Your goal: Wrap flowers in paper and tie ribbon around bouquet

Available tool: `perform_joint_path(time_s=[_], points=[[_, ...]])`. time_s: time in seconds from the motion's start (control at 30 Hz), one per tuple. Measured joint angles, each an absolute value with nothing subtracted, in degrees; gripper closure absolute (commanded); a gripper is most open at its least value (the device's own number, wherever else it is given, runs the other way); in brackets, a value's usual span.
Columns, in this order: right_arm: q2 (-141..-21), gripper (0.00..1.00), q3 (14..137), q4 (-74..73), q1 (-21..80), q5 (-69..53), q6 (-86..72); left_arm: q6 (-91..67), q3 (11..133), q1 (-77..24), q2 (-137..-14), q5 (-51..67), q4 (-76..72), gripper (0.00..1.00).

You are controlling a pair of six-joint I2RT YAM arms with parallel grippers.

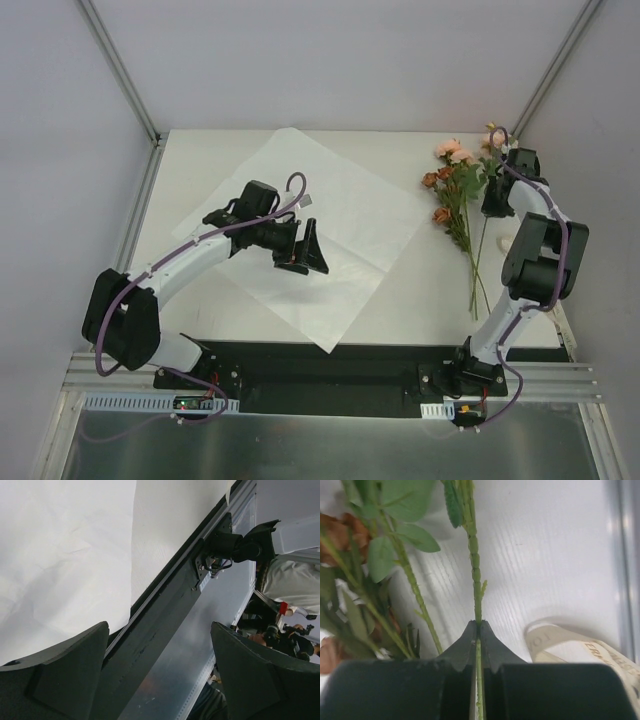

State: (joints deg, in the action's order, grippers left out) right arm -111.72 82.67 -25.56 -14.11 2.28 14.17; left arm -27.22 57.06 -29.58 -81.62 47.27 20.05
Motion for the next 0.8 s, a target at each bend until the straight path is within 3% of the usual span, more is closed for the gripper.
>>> perform_joint_path(time_s=[0.2,0.4,0.6,0.8], points=[[-98.17,0.99,73.08,-10.61,-13.54,2.37,15.14,-27.94,56.01,-29.58,-76.20,45.91,20.05,0.17],[-96.20,0.99,72.10,-0.14,-11.14,3.90,15.92,-28.14,55.33,-29.58,-73.32,44.97,20.62,0.17],[-96.51,0.99,81.58,-6.15,-8.01,9.02,17.45,-29.34,55.29,-27.03,-68.99,38.50,23.40,0.14],[-90.67,0.99,89.12,-12.75,-1.04,14.22,18.39,-31.44,51.53,-11.51,-60.25,36.75,23.55,0.12]])
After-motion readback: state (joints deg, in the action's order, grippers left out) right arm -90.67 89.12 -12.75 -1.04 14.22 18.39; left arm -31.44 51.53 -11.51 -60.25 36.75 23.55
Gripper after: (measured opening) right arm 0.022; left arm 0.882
